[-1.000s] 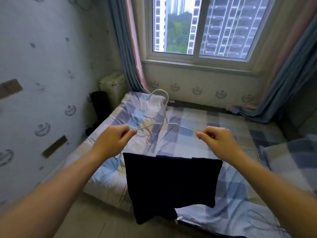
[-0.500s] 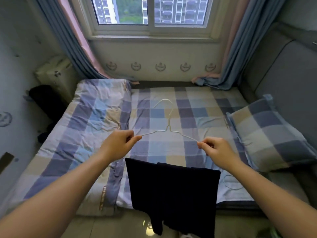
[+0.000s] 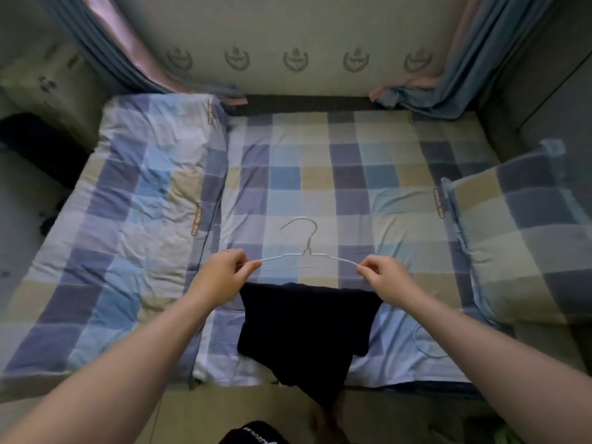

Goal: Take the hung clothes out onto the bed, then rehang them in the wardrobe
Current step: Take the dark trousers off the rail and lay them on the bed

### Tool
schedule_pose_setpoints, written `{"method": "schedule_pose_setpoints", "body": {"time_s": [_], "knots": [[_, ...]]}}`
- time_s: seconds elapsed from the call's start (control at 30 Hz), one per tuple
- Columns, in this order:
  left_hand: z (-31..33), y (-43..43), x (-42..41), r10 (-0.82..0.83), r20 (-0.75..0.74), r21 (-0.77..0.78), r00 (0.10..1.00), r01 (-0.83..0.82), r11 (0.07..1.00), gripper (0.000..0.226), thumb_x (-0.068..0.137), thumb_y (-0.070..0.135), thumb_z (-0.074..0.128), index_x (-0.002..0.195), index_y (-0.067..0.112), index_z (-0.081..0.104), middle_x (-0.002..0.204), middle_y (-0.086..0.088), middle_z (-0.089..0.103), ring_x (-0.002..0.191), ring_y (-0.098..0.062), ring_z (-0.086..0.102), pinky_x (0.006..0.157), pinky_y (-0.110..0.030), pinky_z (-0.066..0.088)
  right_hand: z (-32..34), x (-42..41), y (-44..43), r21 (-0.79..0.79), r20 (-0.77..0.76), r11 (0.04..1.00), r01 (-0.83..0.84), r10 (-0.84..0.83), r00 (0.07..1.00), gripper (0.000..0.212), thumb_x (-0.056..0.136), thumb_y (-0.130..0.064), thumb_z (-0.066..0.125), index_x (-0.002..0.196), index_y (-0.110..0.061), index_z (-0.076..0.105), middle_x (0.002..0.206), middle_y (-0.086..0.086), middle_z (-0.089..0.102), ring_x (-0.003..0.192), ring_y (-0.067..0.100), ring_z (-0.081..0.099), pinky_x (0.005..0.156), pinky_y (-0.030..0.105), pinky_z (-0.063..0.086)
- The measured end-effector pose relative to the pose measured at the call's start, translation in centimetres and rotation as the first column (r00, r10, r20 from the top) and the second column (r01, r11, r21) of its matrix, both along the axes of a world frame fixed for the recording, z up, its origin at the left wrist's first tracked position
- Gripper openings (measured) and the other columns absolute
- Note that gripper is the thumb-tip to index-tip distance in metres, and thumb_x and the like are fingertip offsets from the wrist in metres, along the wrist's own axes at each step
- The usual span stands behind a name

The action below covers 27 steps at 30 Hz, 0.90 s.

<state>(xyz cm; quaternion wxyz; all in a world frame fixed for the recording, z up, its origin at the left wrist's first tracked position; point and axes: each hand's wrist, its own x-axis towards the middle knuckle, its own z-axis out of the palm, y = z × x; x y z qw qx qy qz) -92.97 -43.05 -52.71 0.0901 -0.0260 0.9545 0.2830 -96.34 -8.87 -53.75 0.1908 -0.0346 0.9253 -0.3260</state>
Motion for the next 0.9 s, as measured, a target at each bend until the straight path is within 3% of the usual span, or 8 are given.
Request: {"method": "schedule_pose_setpoints", "body": {"time_s": [0.13,0.23,0.37,0.47,0.53,0.67,0.77,0.9], "knots": [[-5.4,0.7,-4.6,0.040,0.068,-0.006,0.997,-0.040,0.999,0.033,0.093,0.045,0.061,0.077,0.016,0.058,0.074,0.004,0.056,0.076,-0.020,0.057,0.067,-0.035,0.042,-4.6,-5.2,-0.2,0.199,0.002,0.980,0.014,-0.015,1.000,0.018,0.095,-0.032,0.056,0.091,-0.022,0.071,0.090,0.000,0.070,0.094,0.026,0.062,0.079,0.033,0.041],[-10.4,0.9,-8.7,0.049,0.064,-0.119,0.997,-0.042,0.992,0.033,0.094,0.051,0.057,0.083,0.020,0.063,0.085,0.002,0.063,0.092,-0.026,0.056,0.082,-0.041,0.045,-8.9,-9.0,-0.9,0.387,-0.030,0.922,0.011,0.001,1.000,0.021,0.097,-0.036,0.051,0.100,-0.029,0.071,0.101,-0.003,0.070,0.105,0.027,0.058,0.086,0.035,0.037],[-17.3,2.0,-14.6,0.054,-0.004,-0.288,0.999,-0.053,0.956,0.033,0.094,0.054,0.054,0.089,0.025,0.068,0.090,0.004,0.068,0.101,-0.029,0.052,0.085,-0.041,0.035,-16.4,-13.8,-1.3,0.327,-0.002,0.937,0.127,-0.134,0.991,0.021,0.096,-0.028,0.051,0.096,-0.019,0.070,0.103,0.006,0.067,0.101,0.032,0.060,0.078,0.038,0.049],[-23.1,2.5,-19.0,0.026,0.001,-0.170,1.000,-0.026,0.985,0.032,0.095,0.047,0.055,0.094,0.017,0.066,0.097,-0.004,0.068,0.097,-0.031,0.058,0.081,-0.042,0.044,-21.9,-17.0,-1.0,0.301,-0.041,0.931,0.204,-0.201,0.979,0.019,0.094,-0.021,0.051,0.093,-0.013,0.069,0.101,0.015,0.067,0.098,0.037,0.061,0.079,0.040,0.050],[-26.1,3.1,-21.6,0.039,0.015,-0.054,0.999,-0.038,0.998,0.029,0.097,0.041,0.054,0.105,0.015,0.062,0.108,-0.006,0.065,0.102,-0.030,0.057,0.084,-0.043,0.045,-24.9,-18.9,-0.5,0.241,-0.054,0.936,0.256,-0.251,0.966,0.022,0.094,-0.016,0.052,0.108,-0.011,0.068,0.111,0.017,0.065,0.105,0.036,0.061,0.088,0.040,0.048],[-29.7,4.4,-25.1,0.015,0.147,0.068,0.989,-0.025,0.997,0.054,0.098,0.043,0.053,0.144,0.019,0.039,0.149,-0.005,0.043,0.132,-0.024,0.044,0.106,-0.043,0.039,-28.5,-20.9,0.0,0.096,0.062,0.961,0.261,-0.267,0.962,0.061,0.094,-0.019,0.057,0.150,-0.010,0.032,0.154,0.011,0.036,0.141,0.024,0.035,0.116,0.032,0.026],[-30.1,5.2,-25.4,-0.014,0.229,0.040,0.973,0.005,0.999,0.070,0.098,0.052,0.048,0.156,0.025,0.020,0.165,-0.003,0.013,0.150,-0.025,0.016,0.120,-0.044,0.021,-29.7,-20.5,0.2,0.059,0.150,0.972,0.228,-0.235,0.960,0.074,0.096,-0.035,0.054,0.156,-0.023,0.012,0.164,-0.002,0.011,0.150,0.014,0.010,0.122,0.041,0.013],[-27.5,6.3,-23.0,-0.064,0.237,-0.031,0.969,0.073,0.997,0.071,0.098,0.057,0.042,0.157,0.031,0.012,0.166,0.003,-0.001,0.152,-0.023,0.001,0.123,-0.044,0.011,-27.7,-18.0,0.6,0.106,0.155,0.971,0.216,-0.230,0.961,0.072,0.097,-0.043,0.048,0.156,-0.029,0.009,0.164,-0.009,0.007,0.150,0.012,0.005,0.121,0.048,0.014]]}}
